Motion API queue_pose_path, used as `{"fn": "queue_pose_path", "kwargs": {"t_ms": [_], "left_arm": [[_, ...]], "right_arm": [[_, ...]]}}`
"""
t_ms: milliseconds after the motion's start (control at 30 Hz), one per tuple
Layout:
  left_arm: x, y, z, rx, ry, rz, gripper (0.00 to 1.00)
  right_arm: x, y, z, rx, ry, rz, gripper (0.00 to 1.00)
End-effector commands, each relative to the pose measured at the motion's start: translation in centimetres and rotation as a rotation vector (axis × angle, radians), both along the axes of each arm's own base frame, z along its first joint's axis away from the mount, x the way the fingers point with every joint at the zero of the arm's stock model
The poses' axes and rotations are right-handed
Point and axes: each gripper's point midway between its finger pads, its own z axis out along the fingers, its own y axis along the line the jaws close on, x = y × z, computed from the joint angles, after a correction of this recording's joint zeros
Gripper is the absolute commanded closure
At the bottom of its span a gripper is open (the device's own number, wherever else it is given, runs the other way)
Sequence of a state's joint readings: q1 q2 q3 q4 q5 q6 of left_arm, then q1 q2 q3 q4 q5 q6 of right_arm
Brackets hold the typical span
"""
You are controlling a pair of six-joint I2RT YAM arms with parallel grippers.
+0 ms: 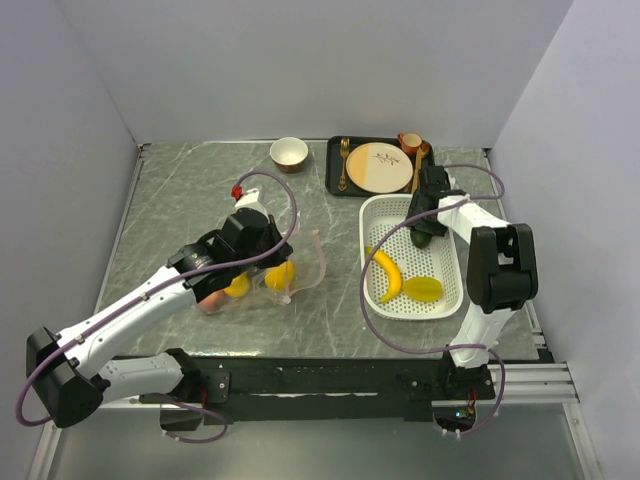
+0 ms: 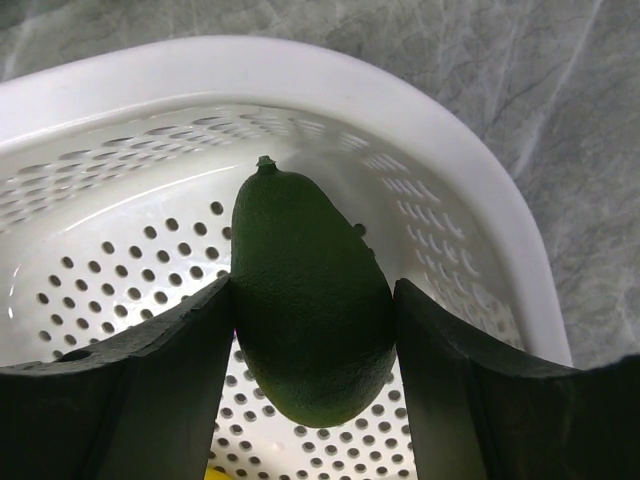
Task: Place the food in the zip-top bag and seal the zipper
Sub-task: Pick up the fake fruit from the bin.
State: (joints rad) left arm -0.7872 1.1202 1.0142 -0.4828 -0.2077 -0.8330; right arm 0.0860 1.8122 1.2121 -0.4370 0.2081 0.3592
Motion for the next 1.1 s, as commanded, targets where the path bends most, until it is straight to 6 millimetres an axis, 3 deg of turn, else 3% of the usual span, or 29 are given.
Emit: {"fn": "queue_pose_path", "kwargs": {"t_ms": [0, 233, 267, 700, 800, 967, 1067], "left_arm": [[0.6, -0.6, 1.3, -0.020, -0.032, -0.005, 0.99], [0.4, -0.8, 1.4, -0.037, -0.028, -0.011, 0.99], [0.3, -0.8, 1.3, -0.040, -0.026, -0.012, 0.99], [0.2, -0.9, 0.8, -0.042, -0.017, -0.012, 0.99], [0.3, -0.9, 0.7, -0.042, -0.015, -0.011, 0.99], [0.3, -0.8, 0.7, -0.036, -0.017, -0.006, 0.99], [0.3, -0.8, 0.7, -0.033, -0.018, -0.009, 0.99]], "right_arm": [[-0.5, 0.8, 1.0, 0.059, -0.040, 0.011, 0.40], [-1.5, 1.9, 0.5, 0.118, -0.028, 0.033, 0.39], [-1.7, 2.1, 0.3, 0.123, -0.023, 0.039, 0.34], [-1.9, 2.2, 0.0, 0.124, -0.019, 0.045, 0.24], [-1.9, 2.2, -0.1, 0.124, -0.014, 0.048, 0.27], [-1.7, 2.4, 0.5, 0.131, -0.029, 0.054, 0.46], [-1.8, 2.7, 1.5, 0.149, -0.048, 0.056, 0.51]]}}
